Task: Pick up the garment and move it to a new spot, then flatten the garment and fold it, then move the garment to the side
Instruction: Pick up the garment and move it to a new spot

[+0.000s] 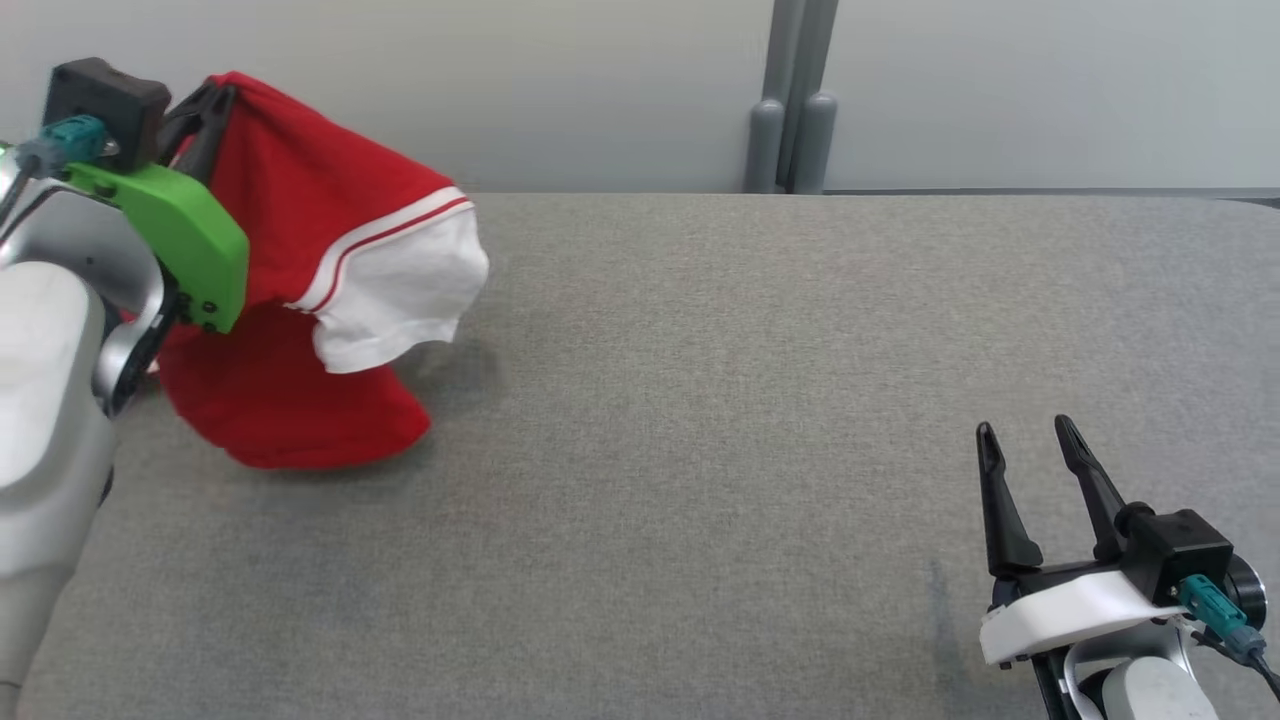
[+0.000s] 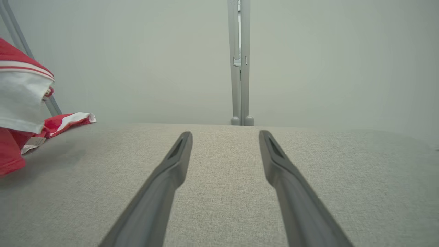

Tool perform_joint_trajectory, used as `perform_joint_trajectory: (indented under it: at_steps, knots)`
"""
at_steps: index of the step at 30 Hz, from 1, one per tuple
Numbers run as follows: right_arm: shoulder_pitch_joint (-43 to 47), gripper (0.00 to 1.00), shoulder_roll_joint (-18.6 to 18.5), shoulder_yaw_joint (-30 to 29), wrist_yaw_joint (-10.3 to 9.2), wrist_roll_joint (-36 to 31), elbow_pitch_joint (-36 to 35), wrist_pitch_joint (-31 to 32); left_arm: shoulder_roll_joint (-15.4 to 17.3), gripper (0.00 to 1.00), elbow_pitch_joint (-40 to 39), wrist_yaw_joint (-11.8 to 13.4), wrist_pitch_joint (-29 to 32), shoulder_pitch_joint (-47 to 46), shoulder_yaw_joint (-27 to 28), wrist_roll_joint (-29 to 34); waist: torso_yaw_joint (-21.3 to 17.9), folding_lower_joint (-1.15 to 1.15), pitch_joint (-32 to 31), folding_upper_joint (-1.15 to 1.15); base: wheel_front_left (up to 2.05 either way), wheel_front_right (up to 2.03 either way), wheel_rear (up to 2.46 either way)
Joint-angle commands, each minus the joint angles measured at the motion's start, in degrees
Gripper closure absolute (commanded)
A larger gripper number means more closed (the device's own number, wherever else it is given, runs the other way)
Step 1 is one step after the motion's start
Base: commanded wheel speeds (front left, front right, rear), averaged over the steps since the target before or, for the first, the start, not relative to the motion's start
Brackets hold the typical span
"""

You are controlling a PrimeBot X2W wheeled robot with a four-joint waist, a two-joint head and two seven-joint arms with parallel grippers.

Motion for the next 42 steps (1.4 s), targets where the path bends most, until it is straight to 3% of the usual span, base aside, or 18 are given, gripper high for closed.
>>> perform_joint_trajectory:
  at_steps: [1,15,22,27,32,42]
  knots:
    - [0.8,0.00,-0.2,-0.3,0.00,0.3,-0.3,-0.2,-0.6,1.00,-1.8,0.0,-0.1,1.0,-0.7,-0.9,-2.4,0.00,-1.5,0.27,0.00,0.00,0.00]
    - [1.4,0.00,-0.2,-1.3,0.00,0.7,-0.6,-0.2,-8.1,1.00,-14.7,0.0,-1.0,4.3,-7.6,-1.5,-6.9,0.00,-2.1,0.27,0.00,0.00,0.00]
    - [0.6,0.00,-0.2,-0.6,0.00,0.4,-0.7,-0.2,-11.2,1.00,-17.4,0.5,0.5,6.2,-10.3,-2.4,-9.4,0.00,-0.4,0.27,0.00,0.00,0.00]
    - [-1.2,0.00,-0.2,1.0,0.00,1.0,-0.7,-0.2,-15.0,1.00,-10.8,0.7,-0.7,8.4,-11.7,-4.3,-11.8,0.00,2.3,0.27,0.00,0.00,0.00]
    - [-3.3,0.00,-0.2,3.2,0.00,1.4,-0.7,-0.2,-18.8,1.00,0.7,2.3,-6.6,7.3,-12.1,-2.6,-14.8,0.00,5.7,0.27,0.00,0.00,0.00]
    - [-5.8,0.00,-0.2,6.2,0.00,1.7,-0.3,-0.2,-22.6,1.00,20.3,4.6,-16.8,-1.1,-12.9,1.6,-19.2,0.00,10.5,0.27,0.00,0.00,0.00]
